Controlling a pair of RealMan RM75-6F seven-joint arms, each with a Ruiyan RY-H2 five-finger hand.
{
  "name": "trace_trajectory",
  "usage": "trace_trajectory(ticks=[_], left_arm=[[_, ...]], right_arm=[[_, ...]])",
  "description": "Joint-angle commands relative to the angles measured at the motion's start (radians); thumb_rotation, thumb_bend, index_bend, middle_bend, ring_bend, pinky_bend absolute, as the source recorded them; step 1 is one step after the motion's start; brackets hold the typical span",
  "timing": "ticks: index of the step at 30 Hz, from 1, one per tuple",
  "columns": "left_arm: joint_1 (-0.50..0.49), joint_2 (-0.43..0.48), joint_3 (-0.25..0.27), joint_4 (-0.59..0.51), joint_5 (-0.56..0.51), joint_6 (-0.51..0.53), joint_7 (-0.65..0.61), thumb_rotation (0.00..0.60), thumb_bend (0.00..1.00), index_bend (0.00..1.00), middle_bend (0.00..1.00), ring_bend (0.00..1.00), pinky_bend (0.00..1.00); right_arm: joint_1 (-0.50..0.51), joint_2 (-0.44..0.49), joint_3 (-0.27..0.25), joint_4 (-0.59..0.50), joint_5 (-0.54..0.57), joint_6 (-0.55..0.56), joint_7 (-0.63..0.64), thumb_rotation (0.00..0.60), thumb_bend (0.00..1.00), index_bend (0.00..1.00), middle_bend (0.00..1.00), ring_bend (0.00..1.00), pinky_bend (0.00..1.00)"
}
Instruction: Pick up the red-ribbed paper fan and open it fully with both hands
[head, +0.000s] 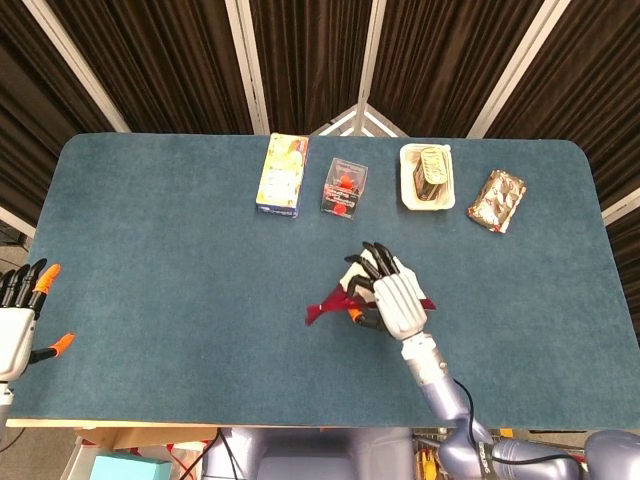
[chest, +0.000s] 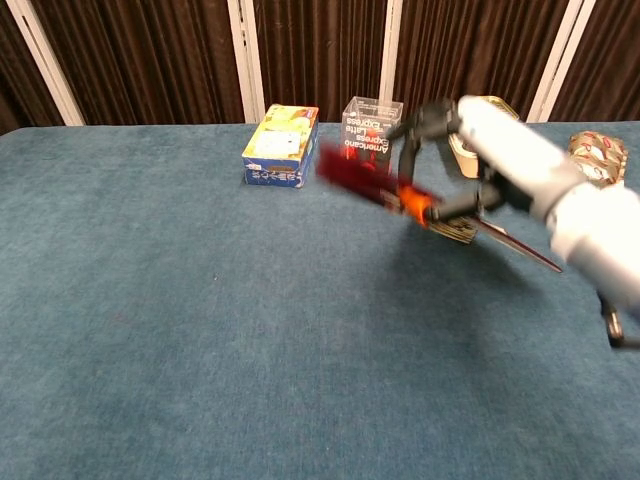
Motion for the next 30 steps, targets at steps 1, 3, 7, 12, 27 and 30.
trace_trajectory(ticks=[1, 3, 7, 12, 27, 30], left_arm=[[-0.005, 0.005, -0.006, -0.006, -0.003, -0.003, 0.007, 0.6, 0.0, 0.0, 0.0, 0.0, 0.0], [-0.01, 0.007, -0.011, -0.011, -0.007, -0.006, 0.014, 0.6, 0.0, 0.0, 0.0, 0.0, 0.0], [-0.031, 0.021, -0.031, -0.028, -0.022, -0.026, 0.026, 0.6, 0.01, 0.0, 0.0, 0.0, 0.0], [-0.082, 0.035, -0.077, -0.06, -0.054, -0.072, 0.041, 0.6, 0.02, 0.0, 0.0, 0.0, 0.0], [-0.365, -0.035, -0.252, -0.156, -0.304, -0.328, 0.204, 0.6, 0.16, 0.13, 0.0, 0.0, 0.0], [-0.408, -0.071, -0.262, -0.132, -0.336, -0.356, 0.231, 0.6, 0.19, 0.15, 0.0, 0.0, 0.0]], right_arm=[[0.045, 0.058, 0.097, -0.116, 0.097, -0.051, -0.1, 0.6, 0.55, 0.69, 0.25, 0.03, 0.0], [0.058, 0.072, 0.124, -0.153, 0.13, -0.062, -0.137, 0.6, 0.55, 0.69, 0.25, 0.03, 0.0], [0.088, 0.096, 0.182, -0.213, 0.205, -0.077, -0.212, 0.6, 0.55, 0.7, 0.25, 0.03, 0.0], [0.116, 0.123, 0.232, -0.292, 0.292, -0.08, -0.282, 0.6, 0.56, 0.7, 0.25, 0.03, 0.0], [0.182, 0.13, 0.222, -0.359, 0.374, -0.085, -0.36, 0.6, 0.56, 0.7, 0.26, 0.03, 0.0], [0.194, 0.129, 0.224, -0.355, 0.387, -0.086, -0.369, 0.6, 0.56, 0.7, 0.26, 0.03, 0.0]])
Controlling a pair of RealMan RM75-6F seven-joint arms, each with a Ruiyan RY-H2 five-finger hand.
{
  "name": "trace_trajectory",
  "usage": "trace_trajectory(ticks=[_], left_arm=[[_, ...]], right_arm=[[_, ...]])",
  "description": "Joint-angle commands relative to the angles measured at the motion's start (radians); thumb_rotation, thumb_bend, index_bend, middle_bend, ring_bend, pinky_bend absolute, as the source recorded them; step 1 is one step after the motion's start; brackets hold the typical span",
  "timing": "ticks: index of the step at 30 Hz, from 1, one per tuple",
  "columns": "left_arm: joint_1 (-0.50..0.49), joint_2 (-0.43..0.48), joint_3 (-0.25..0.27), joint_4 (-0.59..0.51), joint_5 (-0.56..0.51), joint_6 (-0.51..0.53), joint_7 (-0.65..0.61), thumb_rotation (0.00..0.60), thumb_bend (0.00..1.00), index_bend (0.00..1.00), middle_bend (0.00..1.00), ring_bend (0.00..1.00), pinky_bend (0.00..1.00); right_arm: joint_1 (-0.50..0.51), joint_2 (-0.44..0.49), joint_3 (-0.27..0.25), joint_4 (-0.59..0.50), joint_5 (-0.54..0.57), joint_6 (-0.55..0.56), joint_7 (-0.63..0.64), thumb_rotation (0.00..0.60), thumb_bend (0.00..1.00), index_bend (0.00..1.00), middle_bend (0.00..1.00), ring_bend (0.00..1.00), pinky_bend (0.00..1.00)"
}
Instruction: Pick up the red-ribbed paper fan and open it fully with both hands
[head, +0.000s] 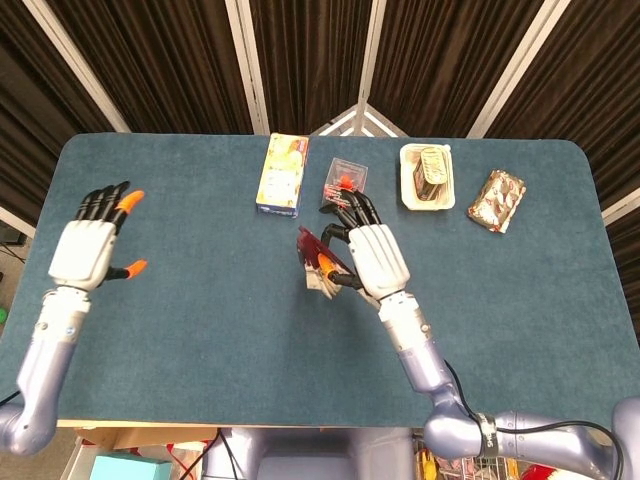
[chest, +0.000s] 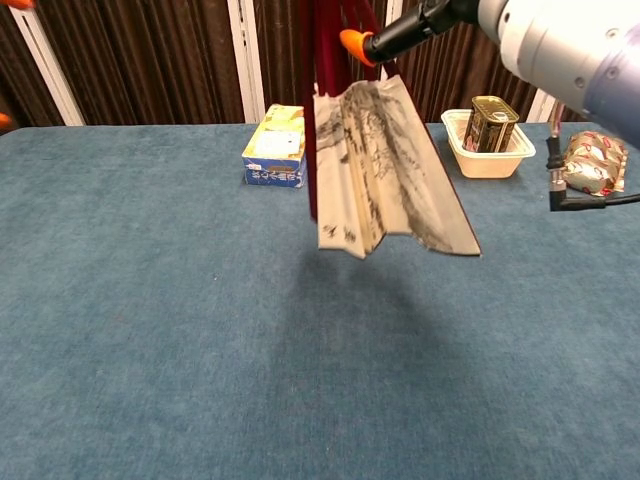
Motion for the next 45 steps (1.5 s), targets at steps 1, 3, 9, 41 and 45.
trace_trajectory(ticks=[1, 3, 9, 41, 45], left_arm=[[-0.056, -0.049, -0.016, 0.032, -0.043, -0.043, 0.037, 0.6, 0.2, 0.16, 0.0, 0.0, 0.0], [-0.087, -0.073, -0.02, 0.053, -0.066, -0.07, 0.051, 0.6, 0.22, 0.19, 0.0, 0.0, 0.0], [-0.169, -0.136, -0.038, 0.08, -0.157, -0.161, 0.028, 0.6, 0.24, 0.26, 0.0, 0.0, 0.0], [-0.386, -0.357, -0.015, 0.103, -0.36, -0.178, 0.116, 0.6, 0.39, 0.3, 0.0, 0.0, 0.0], [-0.396, -0.371, -0.009, 0.107, -0.366, -0.171, 0.116, 0.6, 0.39, 0.31, 0.0, 0.0, 0.0]], right_arm=[[0.012, -0.001, 0.004, 0.003, 0.012, -0.002, -0.007, 0.6, 0.56, 0.7, 0.26, 0.03, 0.0], [0.02, -0.001, 0.007, 0.006, 0.019, -0.002, -0.011, 0.6, 0.56, 0.7, 0.26, 0.03, 0.0], [0.044, 0.002, 0.02, 0.003, 0.047, 0.005, -0.018, 0.6, 0.56, 0.71, 0.26, 0.03, 0.0], [0.109, 0.029, 0.032, -0.136, 0.152, 0.08, -0.061, 0.6, 0.56, 0.71, 0.27, 0.03, 0.0], [0.115, 0.029, 0.03, -0.147, 0.161, 0.088, -0.066, 0.6, 0.56, 0.71, 0.28, 0.03, 0.0]])
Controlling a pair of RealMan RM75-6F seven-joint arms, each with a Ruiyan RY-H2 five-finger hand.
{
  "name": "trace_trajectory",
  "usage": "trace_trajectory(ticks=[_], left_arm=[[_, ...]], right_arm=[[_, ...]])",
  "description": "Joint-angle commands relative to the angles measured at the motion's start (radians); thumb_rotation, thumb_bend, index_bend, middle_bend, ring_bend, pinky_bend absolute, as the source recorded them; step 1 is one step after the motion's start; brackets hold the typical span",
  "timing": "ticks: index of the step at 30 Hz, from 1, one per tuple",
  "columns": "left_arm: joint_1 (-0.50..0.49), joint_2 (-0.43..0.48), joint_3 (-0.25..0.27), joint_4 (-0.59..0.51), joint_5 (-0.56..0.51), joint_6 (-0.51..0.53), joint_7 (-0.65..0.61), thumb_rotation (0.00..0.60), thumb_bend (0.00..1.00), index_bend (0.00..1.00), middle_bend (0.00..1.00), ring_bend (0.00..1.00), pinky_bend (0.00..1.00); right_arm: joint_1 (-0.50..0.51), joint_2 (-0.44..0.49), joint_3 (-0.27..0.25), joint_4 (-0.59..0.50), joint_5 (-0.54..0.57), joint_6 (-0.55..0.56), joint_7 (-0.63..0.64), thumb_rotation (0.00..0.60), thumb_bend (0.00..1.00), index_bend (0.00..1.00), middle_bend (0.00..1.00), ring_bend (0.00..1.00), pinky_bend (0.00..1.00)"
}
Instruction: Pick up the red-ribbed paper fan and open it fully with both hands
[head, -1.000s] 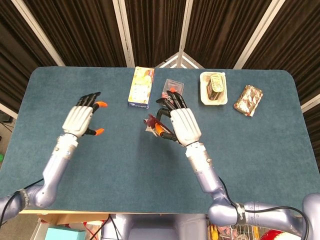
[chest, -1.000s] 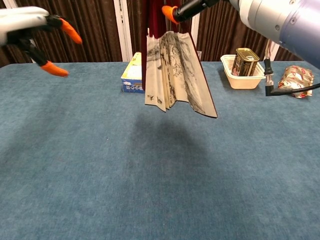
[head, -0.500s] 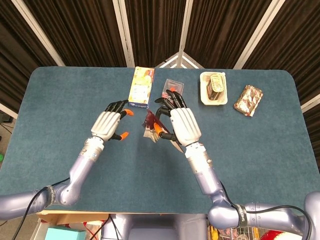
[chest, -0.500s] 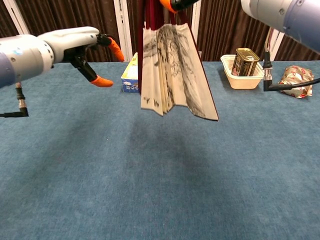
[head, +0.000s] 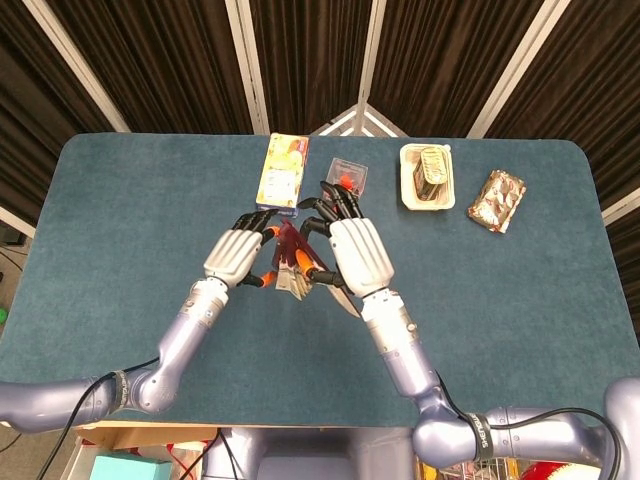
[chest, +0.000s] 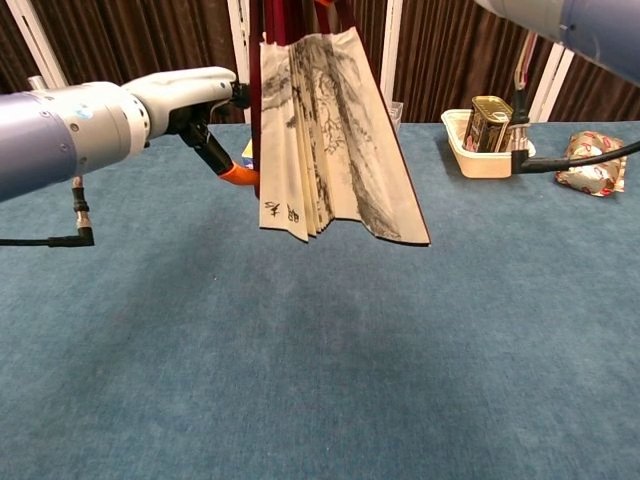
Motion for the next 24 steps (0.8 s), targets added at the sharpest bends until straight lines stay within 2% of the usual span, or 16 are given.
trace_trajectory(ticks=[1, 5, 13, 17, 24], left_arm=[[-0.009, -0.01, 0.004, 0.004, -0.009, 0.003, 0.003, 0.6, 0.39, 0.31, 0.01, 0.0, 0.0], [-0.02, -0.022, 0.005, 0.002, -0.03, 0.005, 0.006, 0.6, 0.42, 0.38, 0.02, 0.0, 0.0], [-0.033, -0.04, 0.014, -0.004, -0.037, 0.034, 0.016, 0.6, 0.55, 0.63, 0.08, 0.0, 0.0], [-0.025, -0.031, 0.021, -0.008, -0.026, 0.051, 0.009, 0.6, 0.57, 0.69, 0.1, 0.0, 0.0], [-0.009, 0.003, 0.021, -0.015, -0.028, 0.06, -0.009, 0.6, 0.58, 0.72, 0.11, 0.0, 0.0]], right_arm=[[0.004, 0.0, -0.001, -0.008, 0.007, 0.006, -0.003, 0.6, 0.56, 0.71, 0.28, 0.03, 0.0], [0.009, 0.001, -0.001, -0.017, 0.015, 0.015, -0.008, 0.6, 0.56, 0.72, 0.28, 0.03, 0.0], [0.018, 0.007, -0.009, -0.033, 0.014, 0.023, -0.006, 0.6, 0.56, 0.72, 0.28, 0.03, 0.0], [0.014, 0.017, -0.015, -0.034, 0.014, 0.026, 0.001, 0.6, 0.56, 0.72, 0.28, 0.03, 0.0], [-0.004, 0.041, -0.033, -0.029, 0.01, 0.024, 0.028, 0.6, 0.56, 0.72, 0.28, 0.03, 0.0]])
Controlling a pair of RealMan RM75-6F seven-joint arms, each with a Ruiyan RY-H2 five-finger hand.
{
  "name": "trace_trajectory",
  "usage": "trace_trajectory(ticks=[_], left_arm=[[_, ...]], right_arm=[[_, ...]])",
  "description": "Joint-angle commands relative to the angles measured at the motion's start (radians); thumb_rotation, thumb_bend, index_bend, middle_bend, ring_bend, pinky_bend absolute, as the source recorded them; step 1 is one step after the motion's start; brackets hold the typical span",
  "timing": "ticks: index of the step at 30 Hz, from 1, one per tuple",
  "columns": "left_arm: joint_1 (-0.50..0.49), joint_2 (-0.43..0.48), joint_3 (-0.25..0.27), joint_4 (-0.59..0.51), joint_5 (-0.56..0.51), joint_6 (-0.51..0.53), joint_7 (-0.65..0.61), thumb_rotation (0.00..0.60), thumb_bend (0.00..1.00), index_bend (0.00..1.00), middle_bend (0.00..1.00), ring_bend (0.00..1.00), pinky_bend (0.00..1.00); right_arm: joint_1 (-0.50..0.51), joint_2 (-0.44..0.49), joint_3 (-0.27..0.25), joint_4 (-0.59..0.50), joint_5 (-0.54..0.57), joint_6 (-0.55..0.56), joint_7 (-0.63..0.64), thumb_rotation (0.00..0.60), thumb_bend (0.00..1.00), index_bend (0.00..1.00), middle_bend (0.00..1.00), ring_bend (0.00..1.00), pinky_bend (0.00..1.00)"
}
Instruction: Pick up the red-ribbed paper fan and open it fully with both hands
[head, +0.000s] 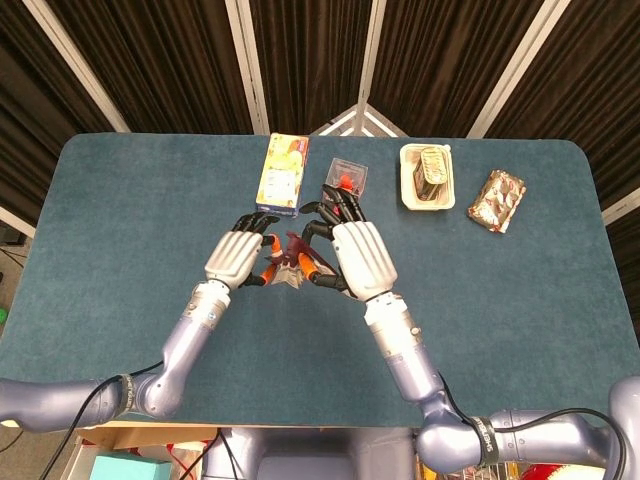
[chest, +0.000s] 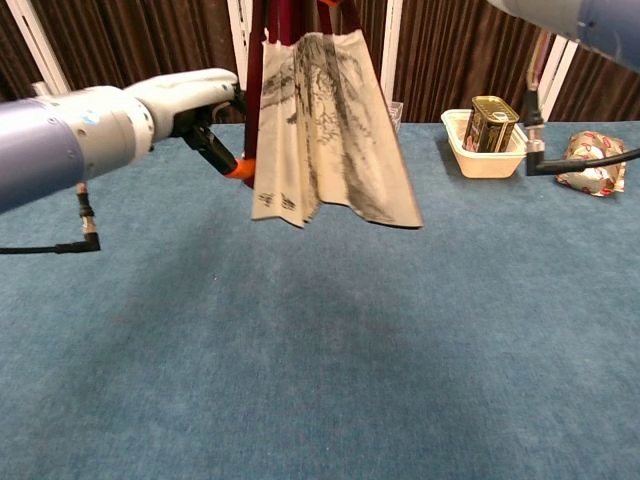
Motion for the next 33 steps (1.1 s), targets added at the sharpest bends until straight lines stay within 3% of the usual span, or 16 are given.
trace_trajectory(ticks=[1, 8, 23, 33], left_arm=[[0.004, 0.008, -0.001, -0.003, -0.004, -0.001, -0.007, 0.6, 0.58, 0.72, 0.11, 0.0, 0.0], [0.01, 0.028, 0.003, -0.013, -0.003, 0.001, -0.014, 0.6, 0.58, 0.72, 0.11, 0.0, 0.0], [0.066, 0.217, -0.025, -0.076, 0.002, 0.03, -0.046, 0.6, 0.58, 0.72, 0.11, 0.0, 0.0], [0.089, 0.292, -0.026, -0.115, 0.017, 0.041, -0.066, 0.6, 0.58, 0.72, 0.11, 0.0, 0.0]], right_arm=[[-0.004, 0.005, -0.005, 0.001, -0.002, -0.001, 0.007, 0.6, 0.56, 0.72, 0.28, 0.03, 0.0], [-0.008, 0.023, -0.018, 0.011, -0.018, -0.004, 0.006, 0.6, 0.56, 0.72, 0.28, 0.03, 0.0], [-0.08, 0.147, -0.103, 0.089, -0.152, -0.029, 0.062, 0.6, 0.56, 0.72, 0.28, 0.03, 0.0], [-0.119, 0.24, -0.173, 0.15, -0.301, -0.038, 0.06, 0.6, 0.56, 0.72, 0.28, 0.03, 0.0]])
